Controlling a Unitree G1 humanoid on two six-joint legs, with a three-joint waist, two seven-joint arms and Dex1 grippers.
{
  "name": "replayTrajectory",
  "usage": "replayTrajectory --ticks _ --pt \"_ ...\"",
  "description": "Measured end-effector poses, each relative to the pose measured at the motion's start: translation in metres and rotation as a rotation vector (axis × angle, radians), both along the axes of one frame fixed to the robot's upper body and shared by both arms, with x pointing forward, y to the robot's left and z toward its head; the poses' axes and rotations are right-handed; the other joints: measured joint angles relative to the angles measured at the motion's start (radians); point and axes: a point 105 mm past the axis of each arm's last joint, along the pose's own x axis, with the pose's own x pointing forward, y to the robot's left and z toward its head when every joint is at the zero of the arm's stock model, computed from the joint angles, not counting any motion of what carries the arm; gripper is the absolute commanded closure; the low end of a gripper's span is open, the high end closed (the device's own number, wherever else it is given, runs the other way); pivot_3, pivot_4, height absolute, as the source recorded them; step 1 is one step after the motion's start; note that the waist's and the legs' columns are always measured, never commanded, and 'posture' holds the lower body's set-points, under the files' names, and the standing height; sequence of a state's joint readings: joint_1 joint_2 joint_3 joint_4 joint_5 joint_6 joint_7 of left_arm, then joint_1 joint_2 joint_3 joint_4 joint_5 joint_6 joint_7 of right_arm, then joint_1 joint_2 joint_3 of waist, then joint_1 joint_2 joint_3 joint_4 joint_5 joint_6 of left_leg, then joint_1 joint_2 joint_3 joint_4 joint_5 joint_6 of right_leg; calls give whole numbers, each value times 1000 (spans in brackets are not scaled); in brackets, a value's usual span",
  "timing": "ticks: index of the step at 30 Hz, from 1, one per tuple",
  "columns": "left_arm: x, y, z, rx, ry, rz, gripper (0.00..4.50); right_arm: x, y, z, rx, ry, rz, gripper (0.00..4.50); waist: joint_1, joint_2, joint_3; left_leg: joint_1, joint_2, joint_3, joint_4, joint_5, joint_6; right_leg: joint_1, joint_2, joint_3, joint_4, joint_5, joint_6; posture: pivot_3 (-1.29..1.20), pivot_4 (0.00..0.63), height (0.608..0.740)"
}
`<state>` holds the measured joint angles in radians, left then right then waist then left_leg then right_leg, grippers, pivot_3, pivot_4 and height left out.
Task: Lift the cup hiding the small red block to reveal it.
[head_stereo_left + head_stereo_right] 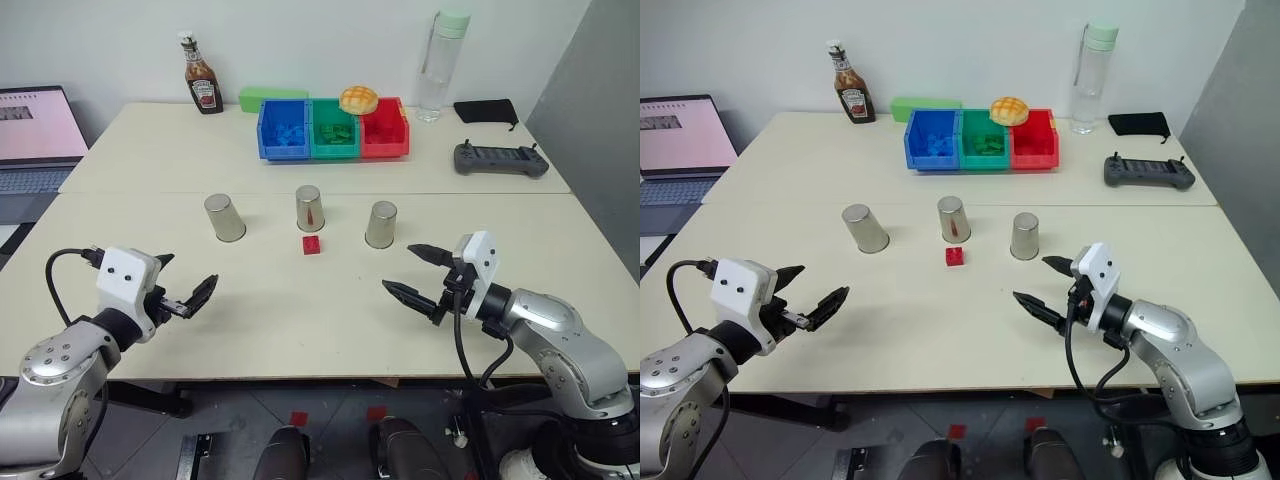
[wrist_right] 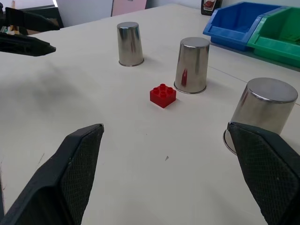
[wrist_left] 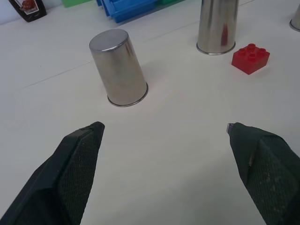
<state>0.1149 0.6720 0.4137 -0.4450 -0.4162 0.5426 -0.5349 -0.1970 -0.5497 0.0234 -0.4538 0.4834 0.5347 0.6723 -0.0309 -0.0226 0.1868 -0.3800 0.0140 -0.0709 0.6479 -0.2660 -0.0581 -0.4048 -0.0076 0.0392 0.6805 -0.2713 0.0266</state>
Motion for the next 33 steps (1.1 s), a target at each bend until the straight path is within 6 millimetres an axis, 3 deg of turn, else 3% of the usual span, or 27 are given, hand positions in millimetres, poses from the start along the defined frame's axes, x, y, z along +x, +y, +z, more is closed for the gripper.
replayTrajectory --ticks 33 --pt "4 -6 0 -13 45 -11 31 -4 -5 -9 -26 37 2 0 0 0 0 0 0 0 0 0 0 0 0 0 0 0 0 0 150 740"
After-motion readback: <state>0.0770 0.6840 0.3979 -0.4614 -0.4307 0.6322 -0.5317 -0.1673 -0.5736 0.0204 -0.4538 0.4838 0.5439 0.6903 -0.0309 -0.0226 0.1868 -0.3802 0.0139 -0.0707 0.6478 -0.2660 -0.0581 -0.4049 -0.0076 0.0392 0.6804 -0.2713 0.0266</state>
